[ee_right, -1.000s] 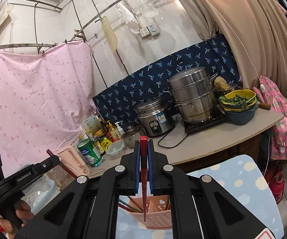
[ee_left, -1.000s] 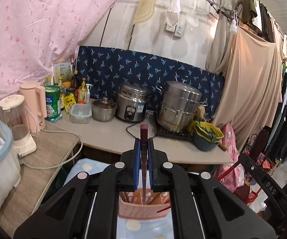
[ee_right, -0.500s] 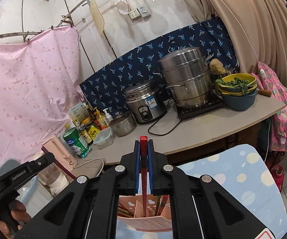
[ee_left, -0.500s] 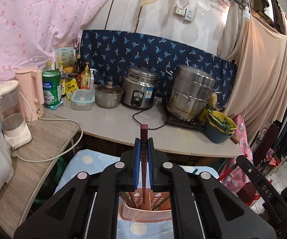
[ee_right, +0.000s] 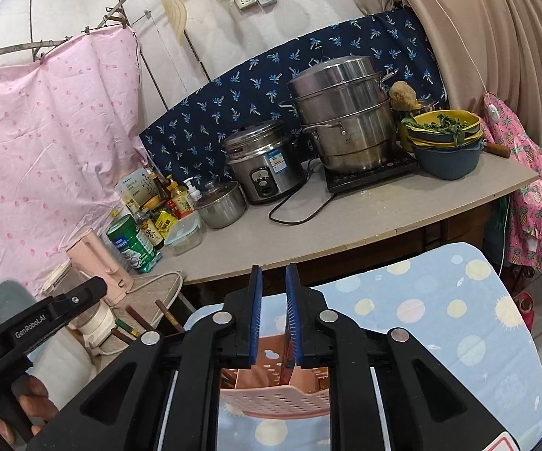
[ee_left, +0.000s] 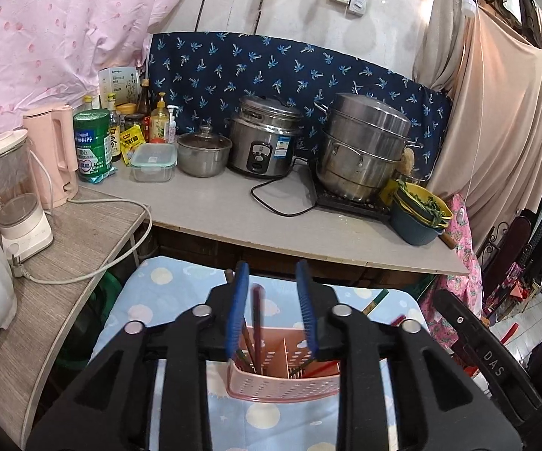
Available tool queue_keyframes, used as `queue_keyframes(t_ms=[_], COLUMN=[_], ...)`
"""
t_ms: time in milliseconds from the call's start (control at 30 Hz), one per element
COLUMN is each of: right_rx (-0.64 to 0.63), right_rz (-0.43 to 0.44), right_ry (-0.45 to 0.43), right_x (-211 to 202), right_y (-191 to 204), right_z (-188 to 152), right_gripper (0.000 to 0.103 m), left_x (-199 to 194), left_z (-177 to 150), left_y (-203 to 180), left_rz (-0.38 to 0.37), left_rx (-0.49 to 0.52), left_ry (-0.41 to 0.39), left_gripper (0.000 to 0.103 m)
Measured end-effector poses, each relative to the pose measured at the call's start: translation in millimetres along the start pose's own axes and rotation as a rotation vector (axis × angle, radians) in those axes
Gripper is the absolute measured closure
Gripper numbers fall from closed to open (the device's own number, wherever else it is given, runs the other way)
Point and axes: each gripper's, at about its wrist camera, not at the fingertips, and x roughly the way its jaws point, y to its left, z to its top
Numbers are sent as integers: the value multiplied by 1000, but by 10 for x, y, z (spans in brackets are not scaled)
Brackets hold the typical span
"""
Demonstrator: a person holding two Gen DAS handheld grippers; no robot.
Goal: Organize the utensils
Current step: 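Lift both red chopsticks and drop them into the pink basket, opening both tools, then move both open tools back to the last two red chopsticks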
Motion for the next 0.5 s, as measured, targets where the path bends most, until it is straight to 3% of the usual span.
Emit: queue_keyframes(t_ms=[67,400,500], right_rx=[-6,-18,-31], right_rz=[-1,6,9], right_ry=[-8,-14,-3], right_x=[-49,-314,-426], right_y=[15,63,89], right_z=[-9,-126,-239], right_gripper=[79,73,73], left_x=[-12,-179,-264], left_z=[-29,-160,-252], left_y=[-1,-6,-21], left_rz=[3,10,6], left_rx=[3,16,24], left_ry=[3,4,8], left_gripper=[72,66,60])
